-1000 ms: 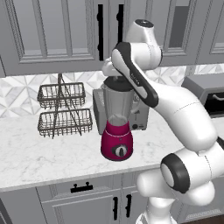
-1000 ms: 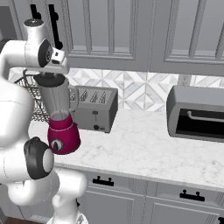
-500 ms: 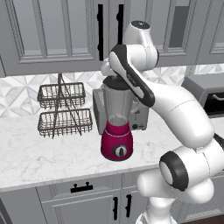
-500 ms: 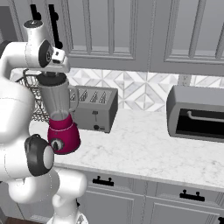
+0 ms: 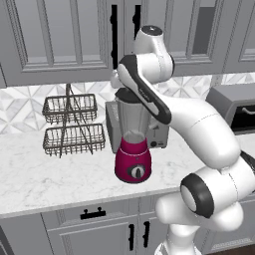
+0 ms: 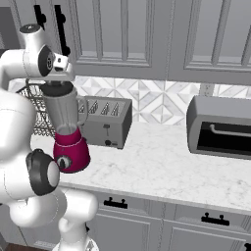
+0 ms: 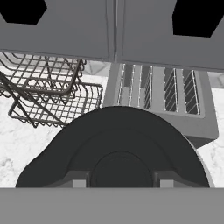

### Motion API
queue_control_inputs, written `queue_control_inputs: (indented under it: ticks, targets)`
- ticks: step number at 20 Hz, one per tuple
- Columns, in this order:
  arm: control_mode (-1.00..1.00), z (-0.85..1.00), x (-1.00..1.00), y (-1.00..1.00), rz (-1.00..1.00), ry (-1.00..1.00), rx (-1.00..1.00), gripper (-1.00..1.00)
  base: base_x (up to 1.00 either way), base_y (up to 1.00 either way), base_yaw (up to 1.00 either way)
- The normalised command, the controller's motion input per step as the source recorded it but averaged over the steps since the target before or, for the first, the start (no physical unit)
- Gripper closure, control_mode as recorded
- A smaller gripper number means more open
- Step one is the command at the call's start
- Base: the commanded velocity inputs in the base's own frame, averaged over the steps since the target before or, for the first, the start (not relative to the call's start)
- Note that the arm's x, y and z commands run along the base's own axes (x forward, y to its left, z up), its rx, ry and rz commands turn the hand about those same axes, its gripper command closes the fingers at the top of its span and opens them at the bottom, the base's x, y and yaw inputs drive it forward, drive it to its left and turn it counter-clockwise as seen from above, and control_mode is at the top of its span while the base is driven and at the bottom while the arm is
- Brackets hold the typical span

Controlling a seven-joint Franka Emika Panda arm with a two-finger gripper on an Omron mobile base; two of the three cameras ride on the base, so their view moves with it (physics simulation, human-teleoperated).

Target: Close the lid blender by securely placing the lid on top.

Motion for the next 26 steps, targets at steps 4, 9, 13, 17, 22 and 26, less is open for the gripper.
queue_control_inputs:
  ticks: [4,9,13,17,22,26]
  targets:
    - [-1.0,0.0,0.0,0.11,-0.01,0.0,-0.03,1.0,0.0,0.0,0.0]
    - [-1.0,-0.02,0.0,0.0,-0.01,0.0,0.0,1.0,0.0,0.0,0.0]
    - [-1.0,-0.13,0.0,-0.01,-0.01,0.0,0.0,1.0,0.0,0.0,0.0]
    - [-1.0,-0.19,0.0,-0.13,-0.02,0.0,0.0,1.0,0.0,0.0,0.0]
    - [-1.0,-0.11,0.0,-0.22,-0.04,0.0,0.0,1.0,0.0,0.0,0.0]
    - [-1.0,0.0,-0.09,-0.13,-0.03,0.0,0.0,1.0,0.0,0.0,0.0]
